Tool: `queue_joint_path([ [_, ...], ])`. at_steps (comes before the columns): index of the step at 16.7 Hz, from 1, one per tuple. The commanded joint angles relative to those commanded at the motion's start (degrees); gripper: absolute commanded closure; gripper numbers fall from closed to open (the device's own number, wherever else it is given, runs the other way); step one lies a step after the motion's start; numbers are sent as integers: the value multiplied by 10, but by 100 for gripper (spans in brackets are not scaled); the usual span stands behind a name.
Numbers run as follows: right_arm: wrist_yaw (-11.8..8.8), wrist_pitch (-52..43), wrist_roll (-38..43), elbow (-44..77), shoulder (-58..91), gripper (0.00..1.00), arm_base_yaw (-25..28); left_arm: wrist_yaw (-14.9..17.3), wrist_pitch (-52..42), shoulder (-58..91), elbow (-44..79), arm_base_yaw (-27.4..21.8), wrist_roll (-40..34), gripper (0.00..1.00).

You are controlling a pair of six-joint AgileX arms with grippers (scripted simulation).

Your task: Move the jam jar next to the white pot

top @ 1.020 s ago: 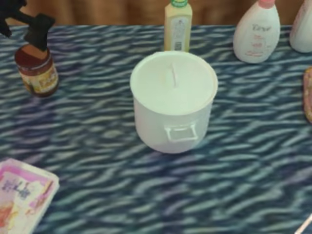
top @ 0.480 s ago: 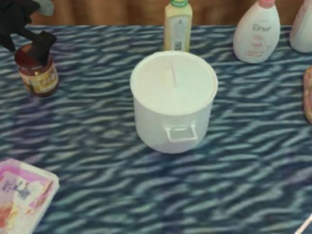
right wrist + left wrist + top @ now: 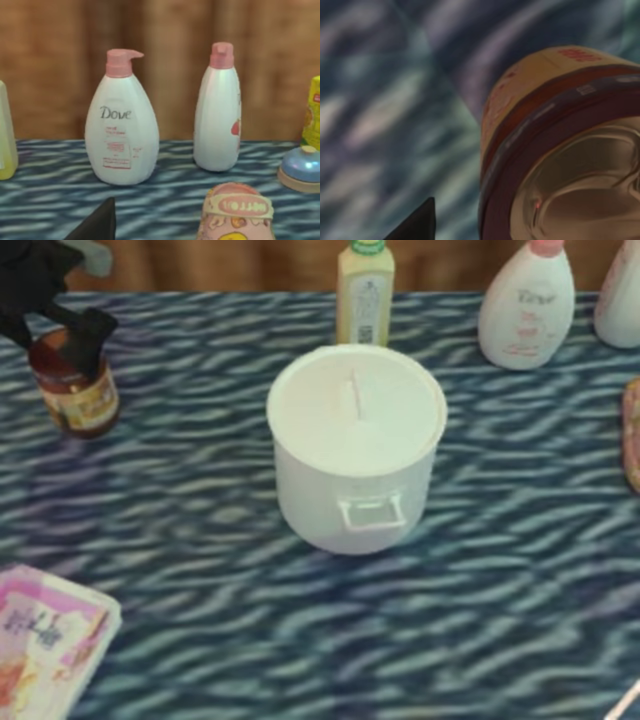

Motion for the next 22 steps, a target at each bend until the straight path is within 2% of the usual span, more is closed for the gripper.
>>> queue_joint_path([
  [7, 0, 0, 0, 0, 0, 0, 0, 2, -54, 128, 186, -1, -1, 0],
  [13, 0, 0, 0, 0, 0, 0, 0, 2, -60, 142, 205, -1, -1, 0],
  [22, 0, 0, 0, 0, 0, 0, 0, 2, -60, 142, 205, -1, -1, 68],
])
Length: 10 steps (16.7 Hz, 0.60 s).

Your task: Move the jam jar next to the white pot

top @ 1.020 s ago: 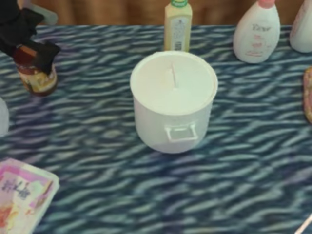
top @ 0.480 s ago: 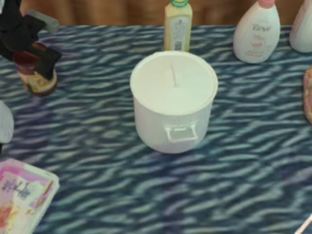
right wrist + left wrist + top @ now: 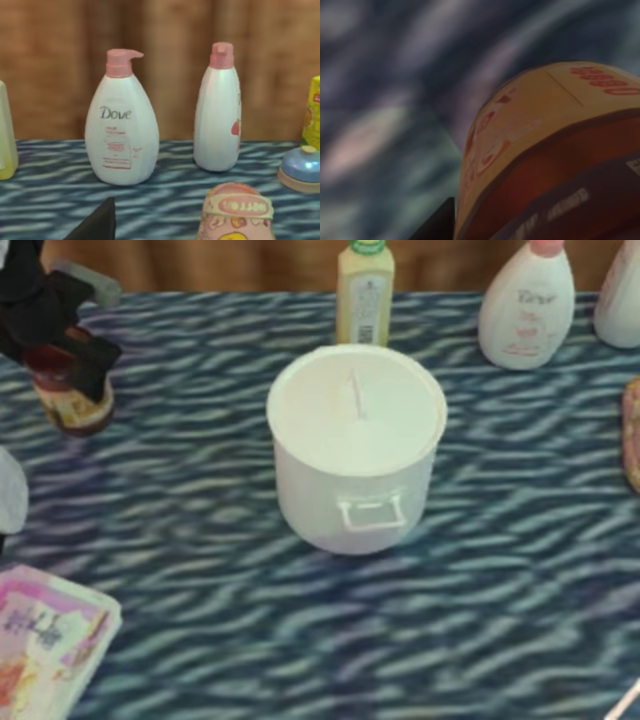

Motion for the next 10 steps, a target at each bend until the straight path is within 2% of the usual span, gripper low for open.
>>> queue_joint_path([
  [4, 0, 0, 0, 0, 0, 0, 0, 0, 0, 0, 0, 0, 0, 98],
  [10, 0, 0, 0, 0, 0, 0, 0, 0, 0, 0, 0, 0, 0, 100],
])
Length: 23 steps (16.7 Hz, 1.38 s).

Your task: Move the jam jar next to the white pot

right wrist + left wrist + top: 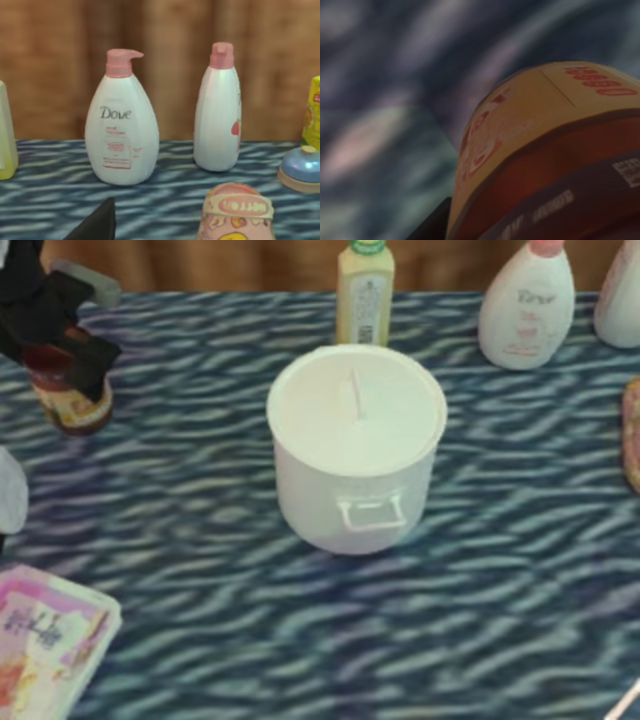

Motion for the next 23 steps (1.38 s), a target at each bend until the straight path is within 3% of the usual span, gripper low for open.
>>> queue_joint_path([
  [5, 0, 0, 0, 0, 0, 0, 0, -1, 3, -6, -7, 1, 1, 100],
  [9, 0, 0, 0, 0, 0, 0, 0, -5, 35, -69, -88, 13, 2, 100],
  [23, 0, 0, 0, 0, 0, 0, 0, -12, 184, -431, -690, 25, 10, 100],
])
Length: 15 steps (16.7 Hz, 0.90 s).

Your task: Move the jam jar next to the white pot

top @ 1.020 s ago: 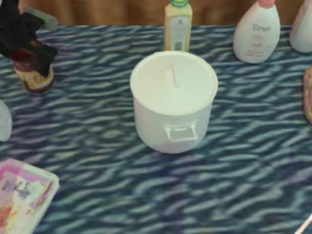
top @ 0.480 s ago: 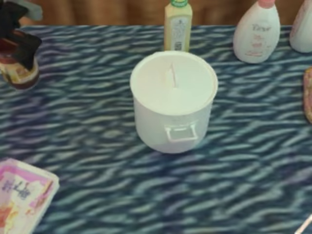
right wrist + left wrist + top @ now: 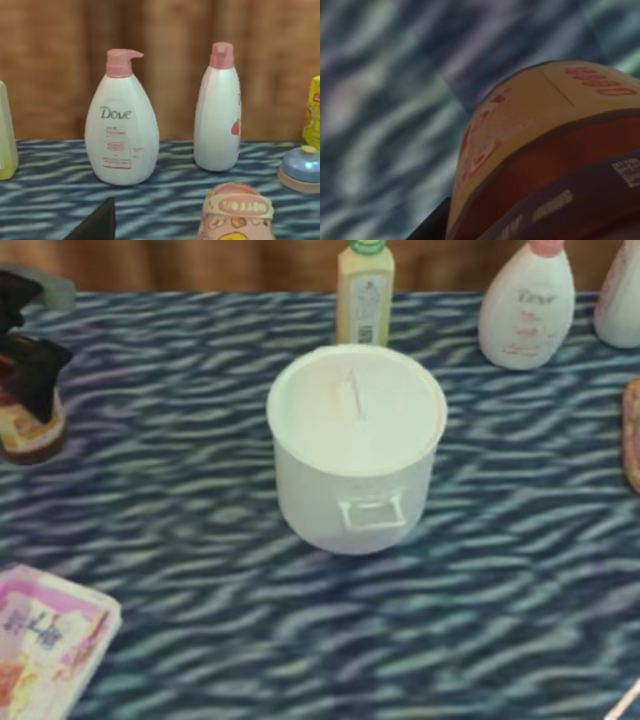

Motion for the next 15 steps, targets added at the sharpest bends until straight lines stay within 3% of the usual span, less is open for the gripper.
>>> queue_joint_path([
  [5, 0, 0, 0, 0, 0, 0, 0, 4, 65, -110, -113, -6, -5, 100],
  [12, 0, 0, 0, 0, 0, 0, 0, 4, 74, -125, -125, -5, -6, 100],
  [15, 0, 0, 0, 0, 0, 0, 0, 0, 85, -126, -132, -21, -43, 100],
])
